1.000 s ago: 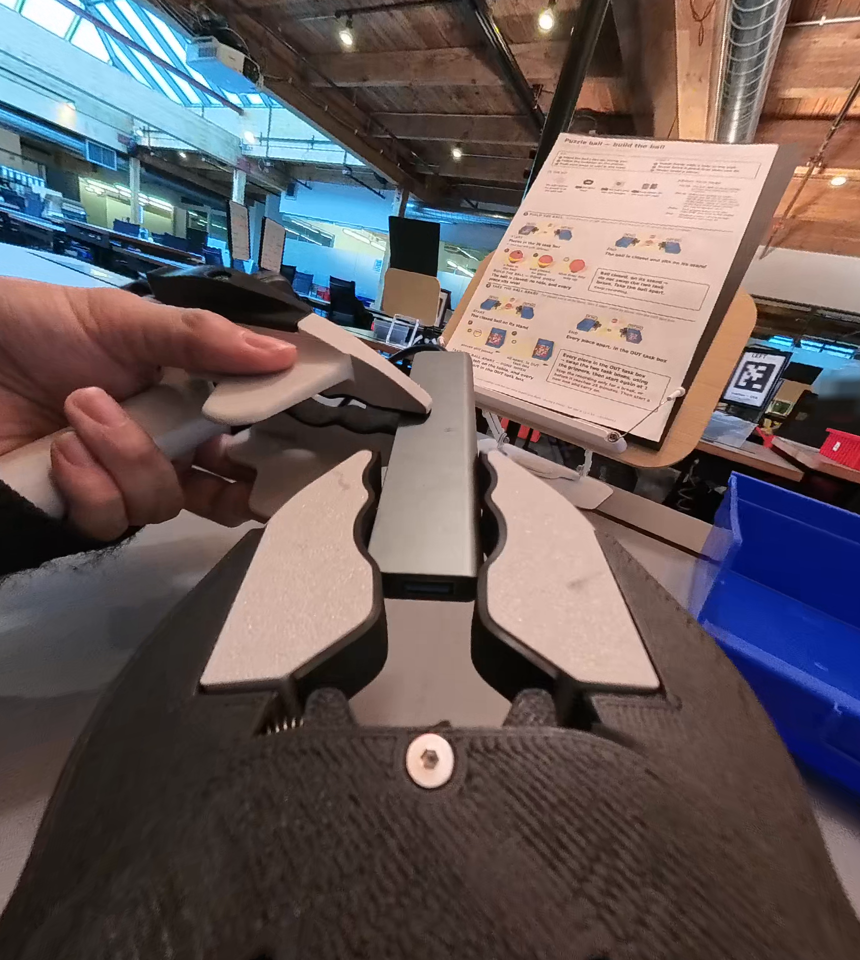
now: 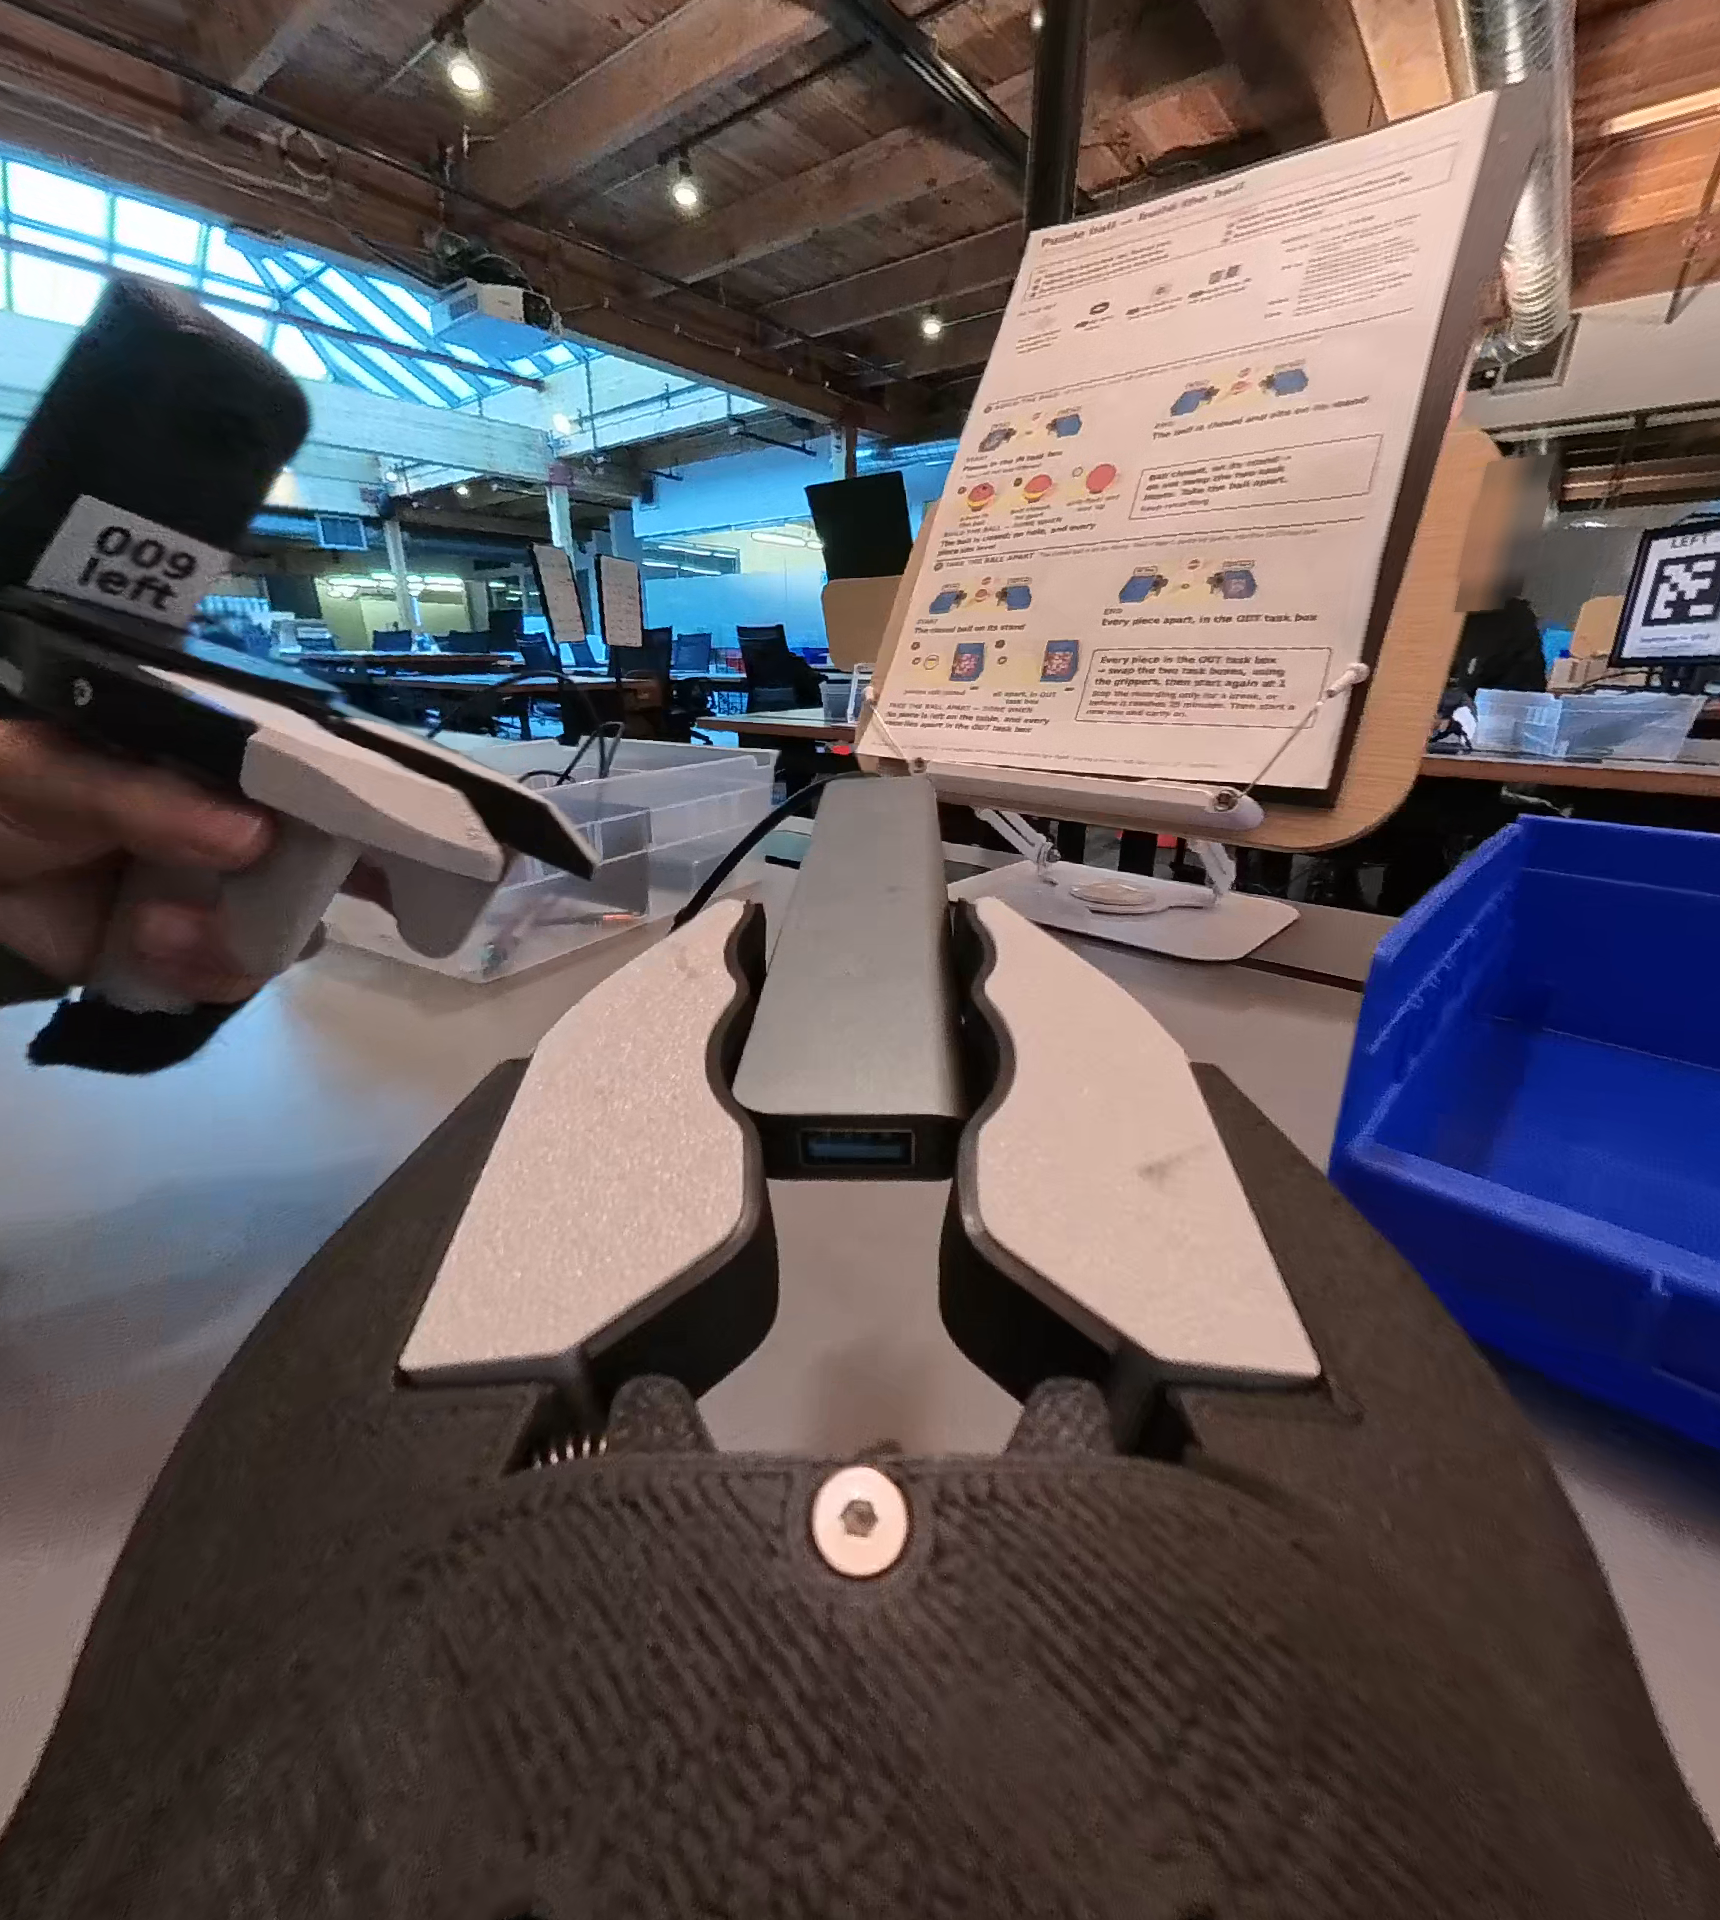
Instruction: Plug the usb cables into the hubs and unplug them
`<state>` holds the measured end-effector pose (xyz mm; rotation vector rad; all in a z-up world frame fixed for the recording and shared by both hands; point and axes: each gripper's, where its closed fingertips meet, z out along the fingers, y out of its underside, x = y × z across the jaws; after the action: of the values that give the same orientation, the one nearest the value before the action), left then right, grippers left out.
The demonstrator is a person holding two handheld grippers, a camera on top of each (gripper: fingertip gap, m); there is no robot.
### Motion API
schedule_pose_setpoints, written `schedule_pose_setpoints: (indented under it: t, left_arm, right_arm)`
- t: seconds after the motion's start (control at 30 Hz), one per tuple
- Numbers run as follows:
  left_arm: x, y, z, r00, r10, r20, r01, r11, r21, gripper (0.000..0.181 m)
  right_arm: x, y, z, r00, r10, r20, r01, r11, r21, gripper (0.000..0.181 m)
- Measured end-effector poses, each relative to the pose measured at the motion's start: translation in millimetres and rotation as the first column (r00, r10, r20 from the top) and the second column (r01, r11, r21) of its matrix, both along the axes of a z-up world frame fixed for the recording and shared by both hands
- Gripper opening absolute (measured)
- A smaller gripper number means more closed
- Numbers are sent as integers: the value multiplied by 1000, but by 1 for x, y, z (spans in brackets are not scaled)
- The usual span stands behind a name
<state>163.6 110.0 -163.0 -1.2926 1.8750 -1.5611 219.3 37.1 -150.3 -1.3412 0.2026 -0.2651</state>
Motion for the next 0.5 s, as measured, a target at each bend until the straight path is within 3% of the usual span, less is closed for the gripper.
schedule_pose_setpoints:
  t: [0.1, 0.23, 0.5]
  left_arm:
    - [9, -17, 2, 1000, -8, 0, 7, 984, -179, 34]
    - [15, -39, 2, 997, -71, -37, 50, 913, -405, 33]
    - [16, -43, -3, 998, -51, -46, 29, 918, -395, 33]
  right_arm:
    - [-6, 4, -1, 999, 5, 42, -4, 1000, -24, 35]
    - [-11, 7, -3, 997, 15, 77, -11, 999, -49, 35]
    - [-13, 10, -4, 996, 49, 71, -45, 997, -61, 35]
